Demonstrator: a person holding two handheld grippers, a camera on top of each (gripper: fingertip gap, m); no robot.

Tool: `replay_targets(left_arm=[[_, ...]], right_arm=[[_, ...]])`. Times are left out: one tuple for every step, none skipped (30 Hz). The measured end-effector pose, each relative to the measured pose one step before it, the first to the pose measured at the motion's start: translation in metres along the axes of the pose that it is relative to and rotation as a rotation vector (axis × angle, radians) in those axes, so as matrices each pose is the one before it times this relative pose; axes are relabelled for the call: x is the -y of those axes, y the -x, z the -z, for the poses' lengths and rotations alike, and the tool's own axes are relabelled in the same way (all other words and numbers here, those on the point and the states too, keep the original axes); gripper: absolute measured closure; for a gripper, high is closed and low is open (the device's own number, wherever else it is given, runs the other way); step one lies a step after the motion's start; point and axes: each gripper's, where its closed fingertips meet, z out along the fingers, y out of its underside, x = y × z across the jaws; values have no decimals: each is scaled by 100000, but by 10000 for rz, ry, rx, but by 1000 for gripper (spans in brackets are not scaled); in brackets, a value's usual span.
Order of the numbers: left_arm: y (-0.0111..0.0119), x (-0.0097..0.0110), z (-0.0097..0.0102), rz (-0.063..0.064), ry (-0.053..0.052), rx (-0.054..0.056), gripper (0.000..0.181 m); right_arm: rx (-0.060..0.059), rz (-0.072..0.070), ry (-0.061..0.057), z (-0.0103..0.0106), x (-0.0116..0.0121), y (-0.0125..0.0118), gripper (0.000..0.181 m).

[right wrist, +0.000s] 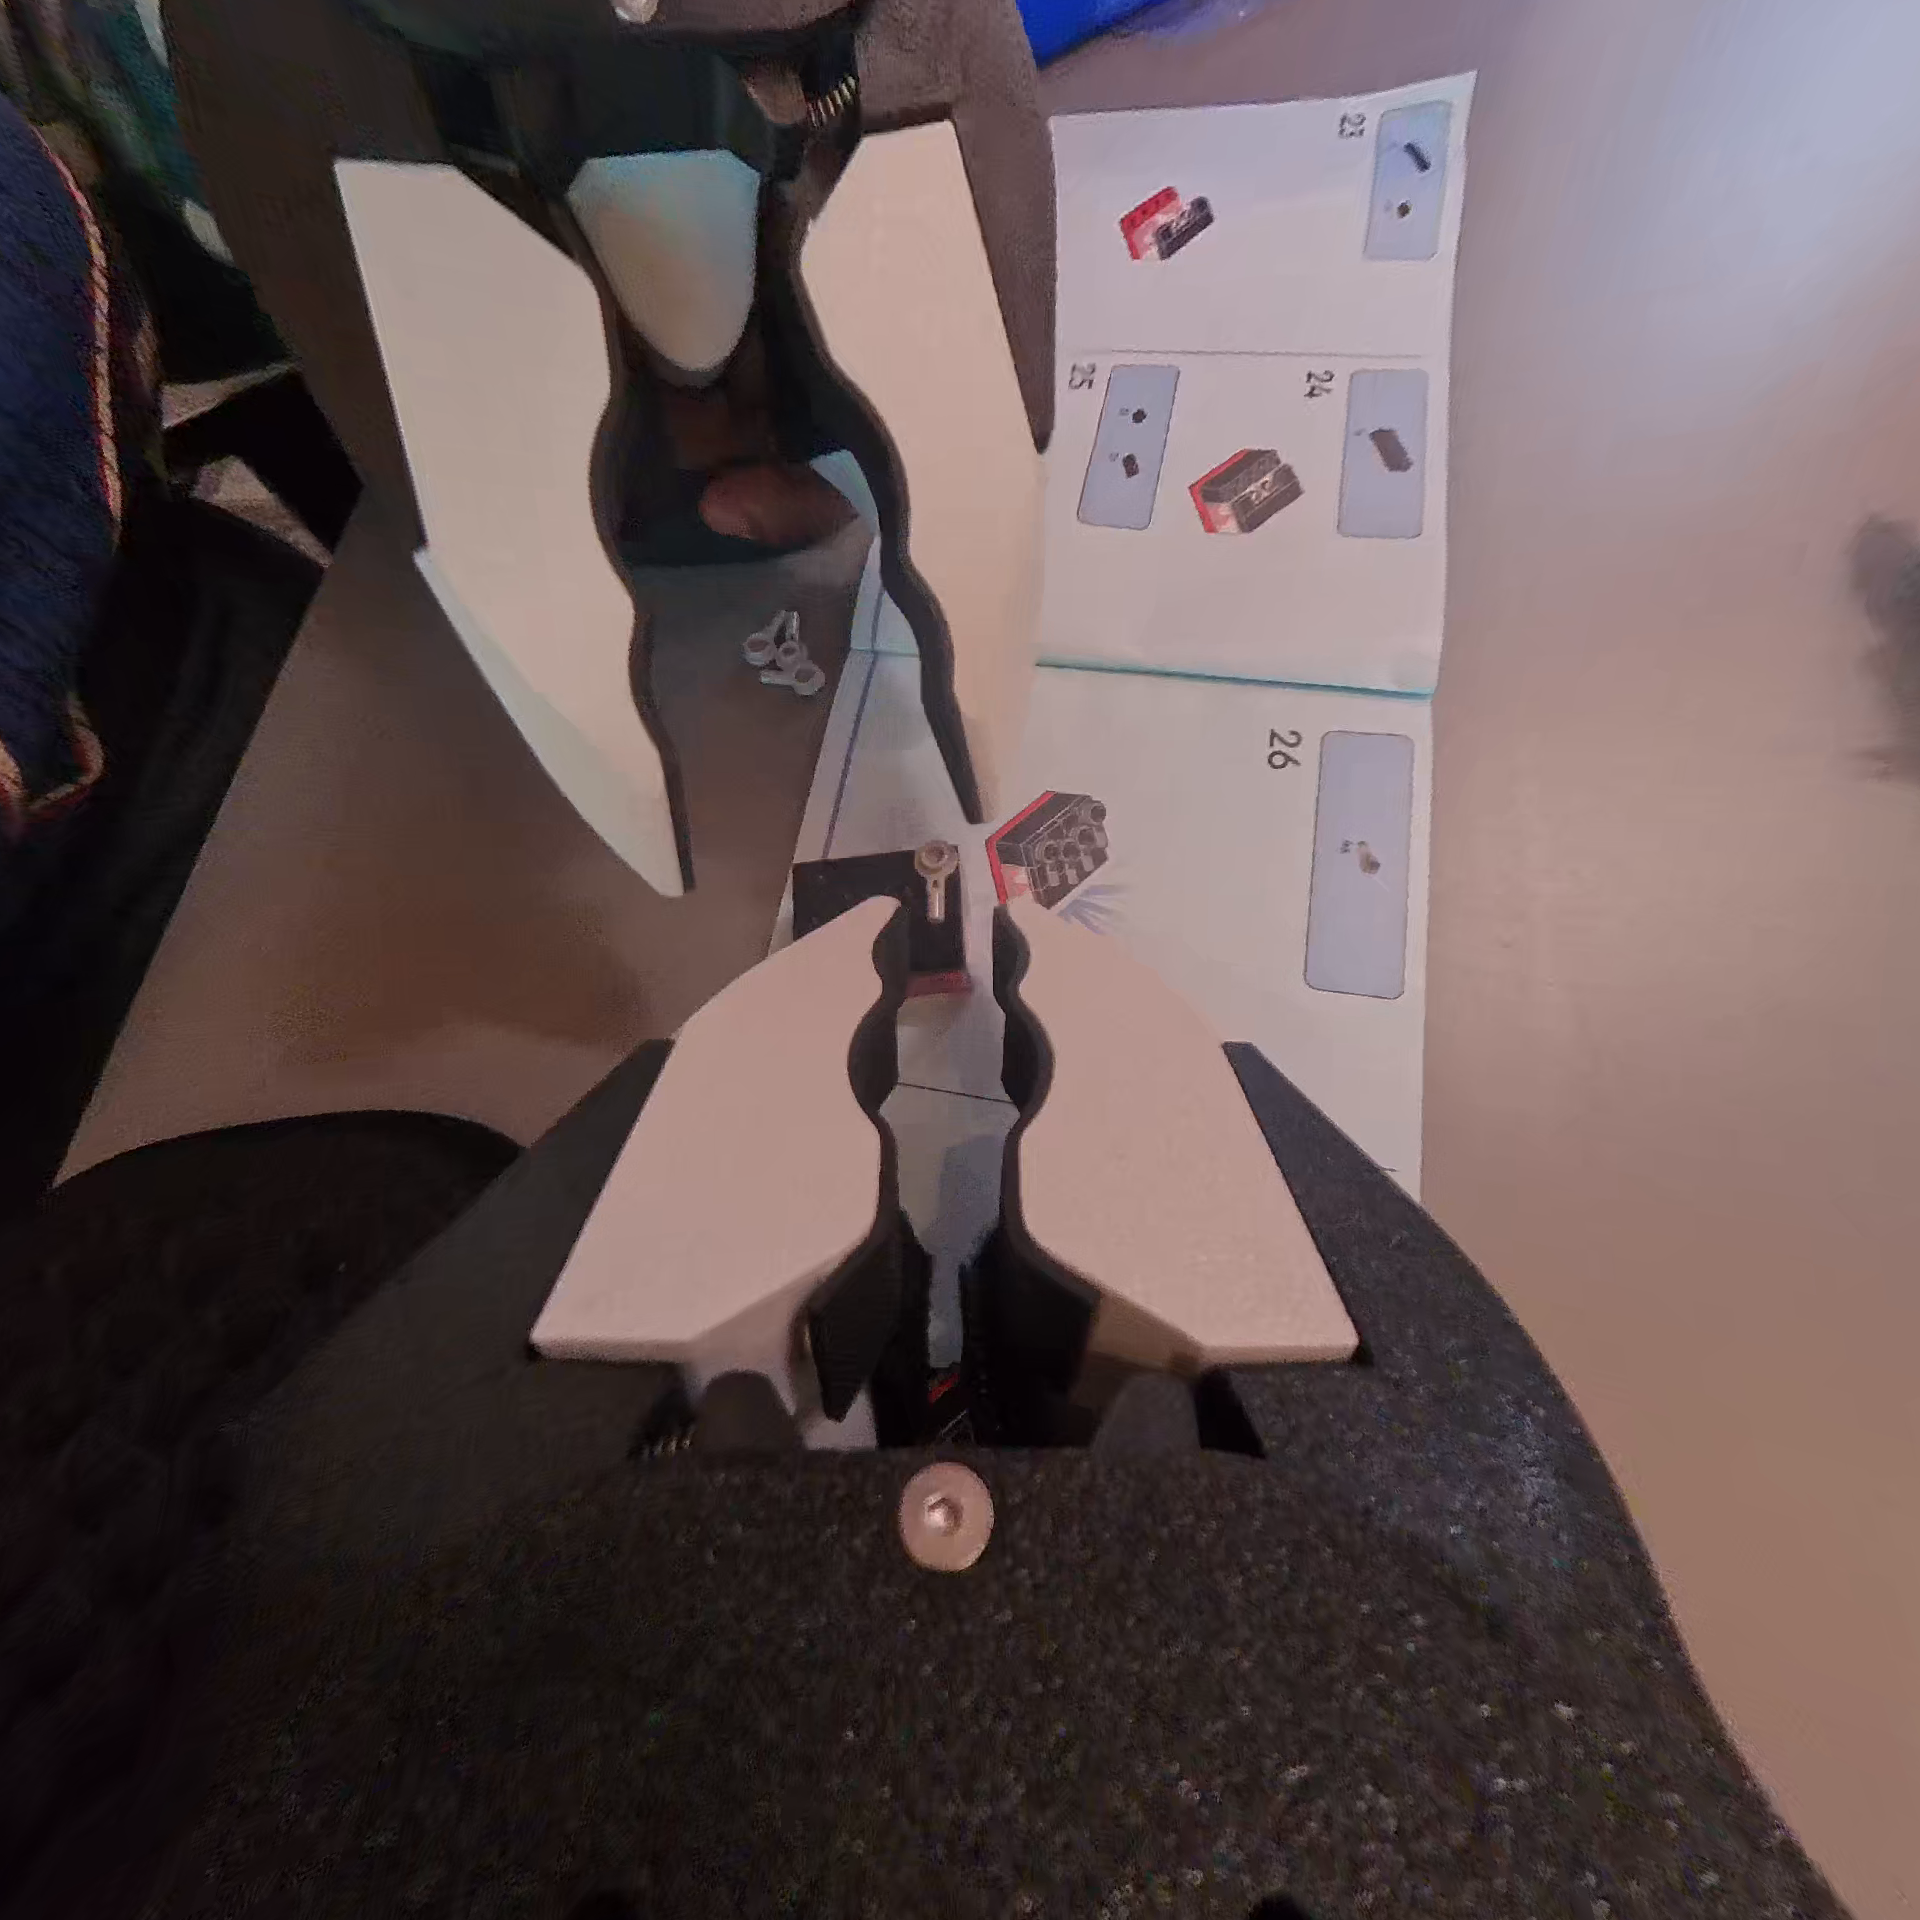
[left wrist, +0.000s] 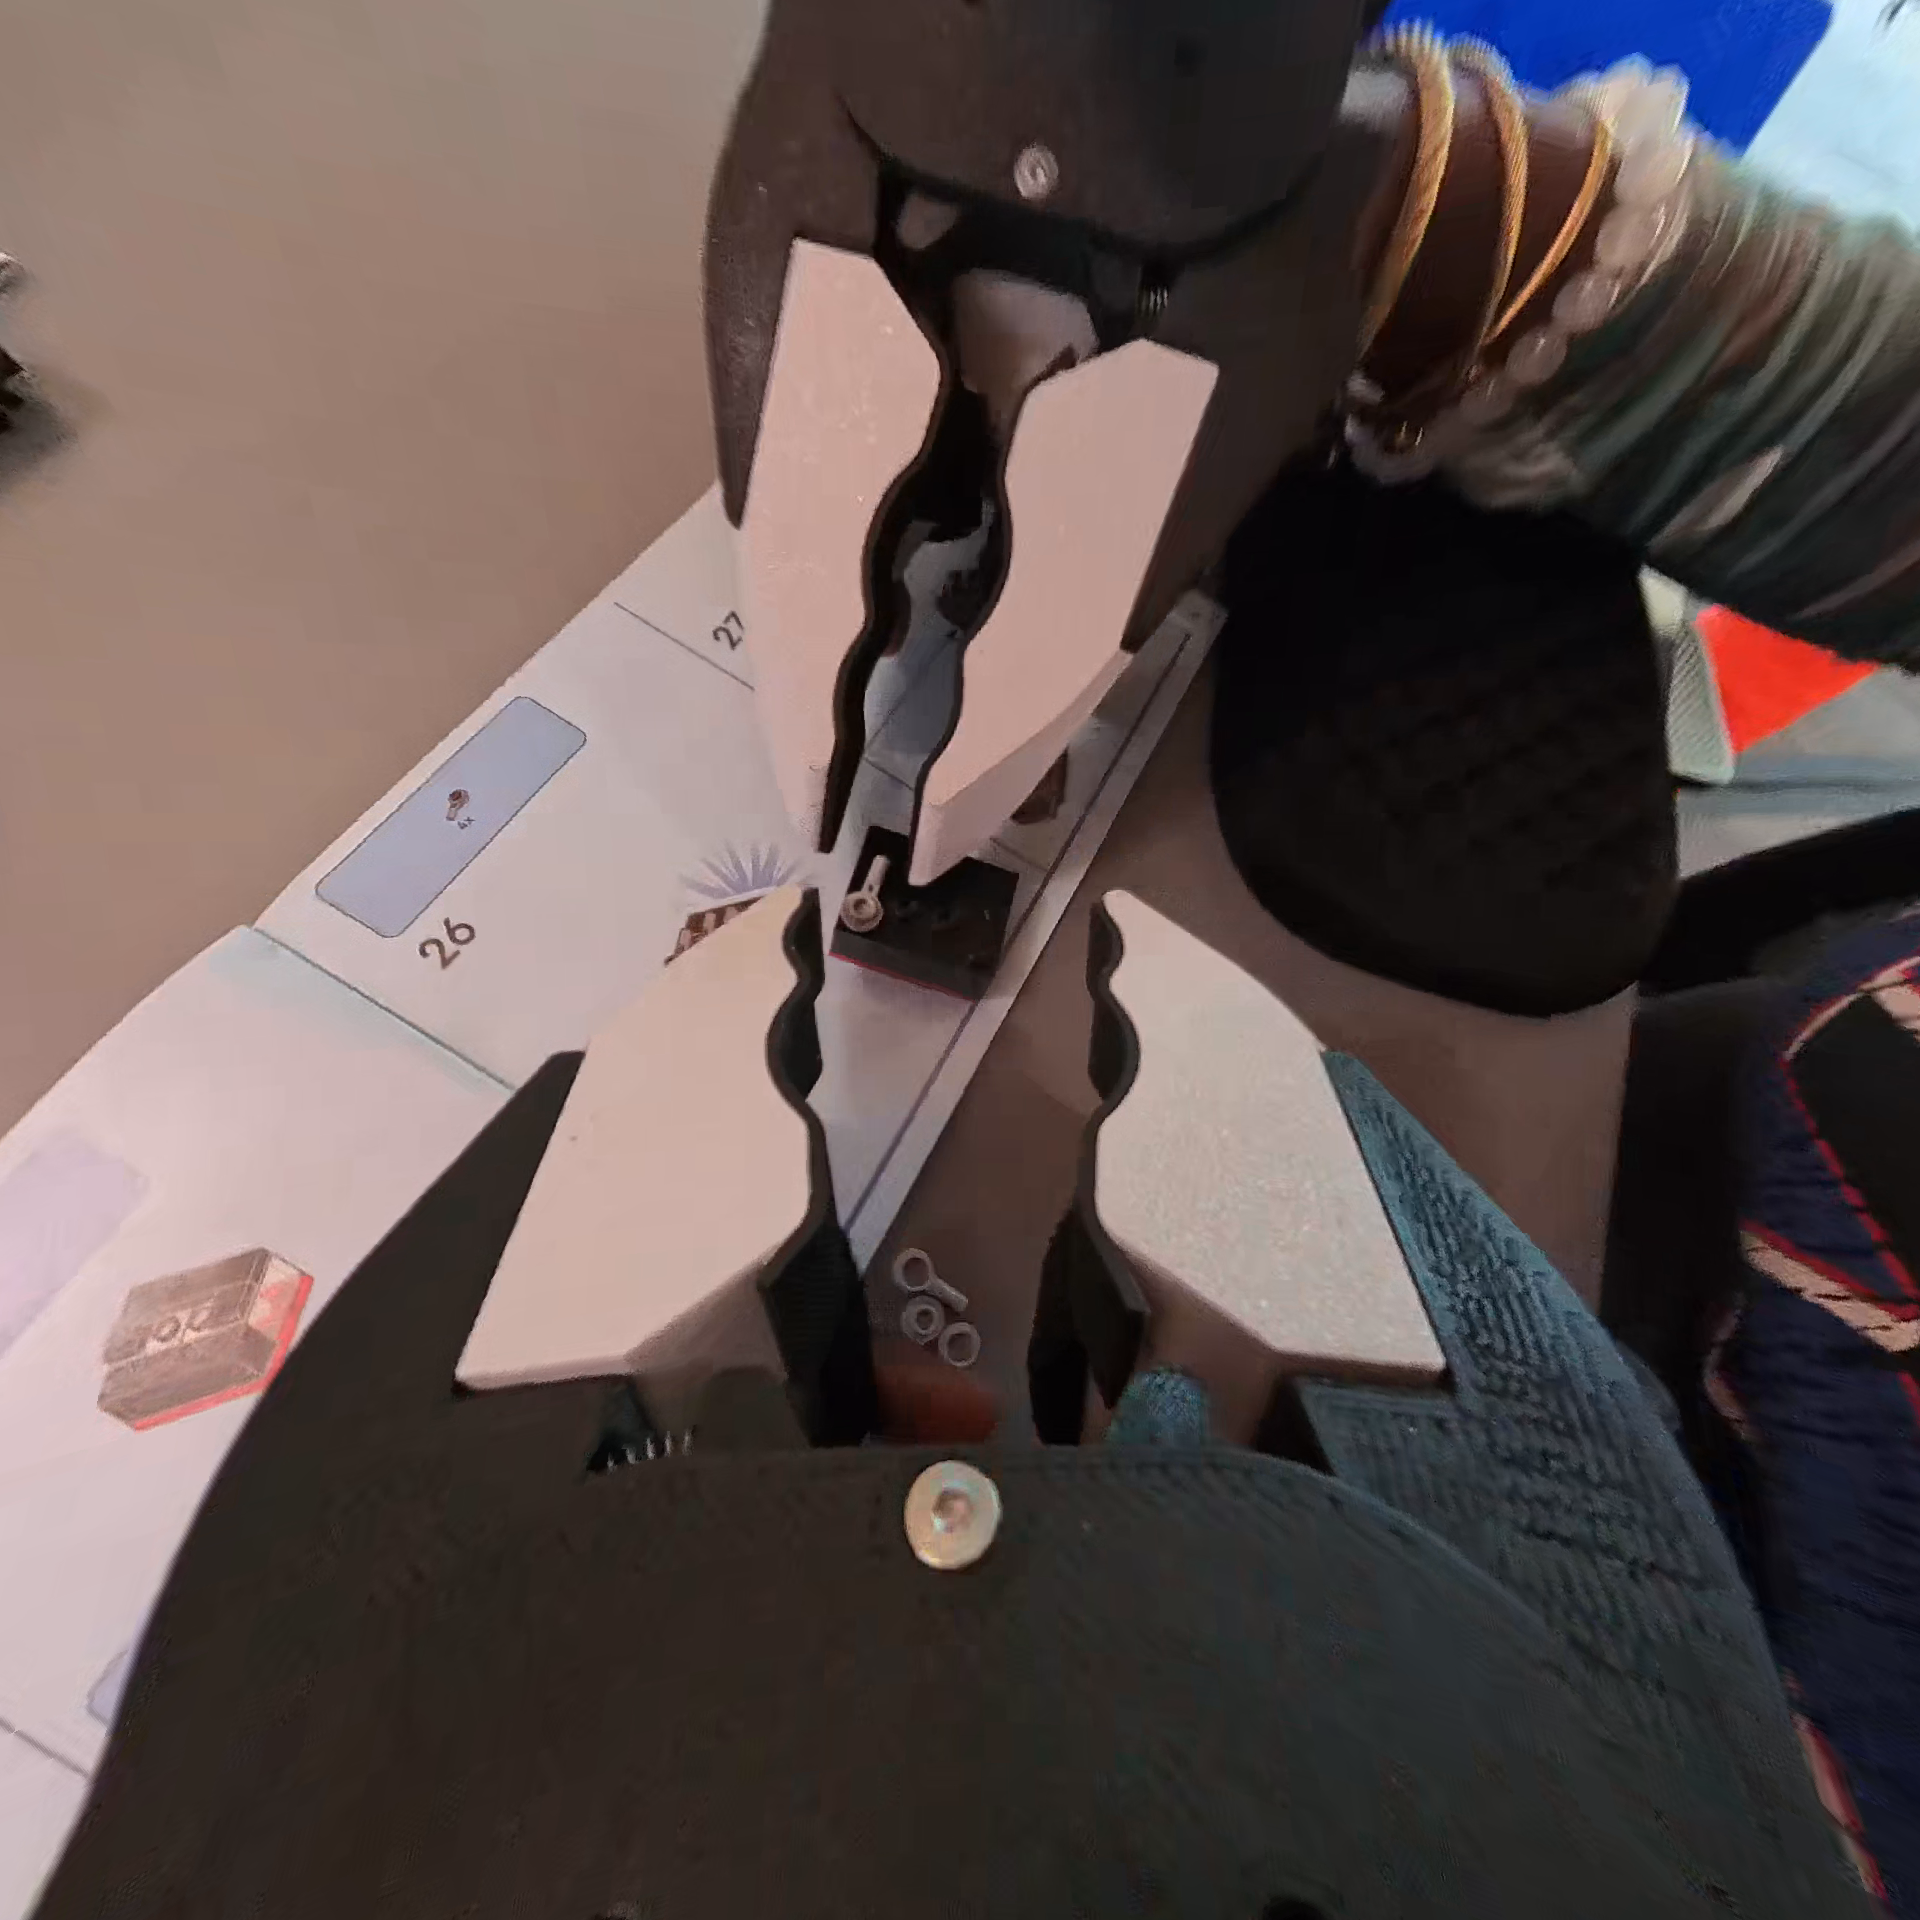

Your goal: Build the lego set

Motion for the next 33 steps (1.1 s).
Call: replay_targets(left_arm=[[93, -334, -275, -188, 320, 27, 130], [181, -326, -258, -136, 318, 87, 128], [157, -297, -257, -120, 289, 58, 128], [32, -209, -233, -113, 211, -17, 128], [-58, -150, -188, -103, 162, -67, 128], [-92, -93, -126, -113, 117, -62, 129], [-21, -17, -91, -116, 47, -1, 132], [3, -22, -87, -73, 54, -9, 137], [7, -117, -115, 3, 118, -46, 141], [48, -184, -141, 76, 154, -51, 145], [5, -92, -83, 61, 85, -80, 145], [-19, 12, -5, 16, 11, -80, 146], [-9, 3, 4, 20, -3, -52, 146], [-1, -3, 3, 10, -9, -25, 146], [-2, -9, 3, -20, 0, 3, 146], [-14, -9, -10, -32, 10, 11, 146], [-2, -4, -8, -24, 11, 3, 146], [-2, -12, -4, -11, 4, -9, 146], [-4, 6, -1, -6, -2, -17, 146], [-4, -2, 8, -3, -4, -17, 146], [-2, -5, -8, -10, -1, -9, 146], [1, -10, 0, -32, 3, 5, 146], [5, 6, -1, -31, 4, 11, 146], [-2, -8, -1, -24, 2, 6, 146], [0, -1, -2, -17, -1, 1, 146], [-1, 5, -3, -2, -4, -2, 146], [2, -3, -10, 0, -3, 0, 146], [8, 1, -1, -5, -1, 4, 146], [-5, -1, -2, -5, -2, 4, 146], [1, 4, -2, 0, -3, 1, 146], [-1, 2, -1, 1, -2, -1, 146], [8, 7, -5, -2, -1, 0, 146], [1, 2, -1, -3, -1, -1, 146]], right_arm=[[207, -74, -18, -42, 56, 68, 168], [119, -38, 0, -14, 41, -27, 170], [102, -26, 22, -21, -26, -22, 172], [164, -71, -5, -20, 1, 68, 173], [151, -111, 8, -18, -13, 57, 173], [124, -116, 6, -16, -9, 24, 174], [109, -102, -4, -18, -5, 28, 174], [104, -113, -4, -15, 1, 15, 174], [179, -126, 23, -38, -36, 124, 174], [185, -113, 24, -47, -31, 136, 174], [92, -83, 1, -16, 2, 36, 174], [57, -53, -6, -2, -3, 5, 174], [50, -30, -3, 16, -11, -5, 174], [35, 24, 2, 3, 2, 16, 174], [12, 71, 14, -4, -4, 19, 175], [5, 91, 37, 6, -8, 9, 175], [1, 89, 50, 10, -7, 8, 175], [12, 77, 56, 12, -5, 10, 175], [16, 73, 55, -3, 0, 2, 175], [21, 51, 51, 0, 3, -13, 175], [30, 57, 49, 4, -1, 0, 175], [18, 84, 42, -6, 3, -7, 175], [30, 71, 43, 1, -1, 9, 175], [35, 65, 48, -3, -6, -3, 175], [36, 50, 54, 3, 0, 4, 175], [40, 42, 65, 4, -3, 1, 175], [38, 59, 71, -5, -4, -2, 175], [39, 80, 71, 13, -3, 17, 175], [39, 80, 67, 1, 1, 6, 175], [46, 57, 68, 1, -3, 2, 175], [46, 76, 61, -2, -2, 8, 175], [43, 60, 46, 6, -5, 0, 175], [59, 9, 37, 0, -1, -1, 176]])
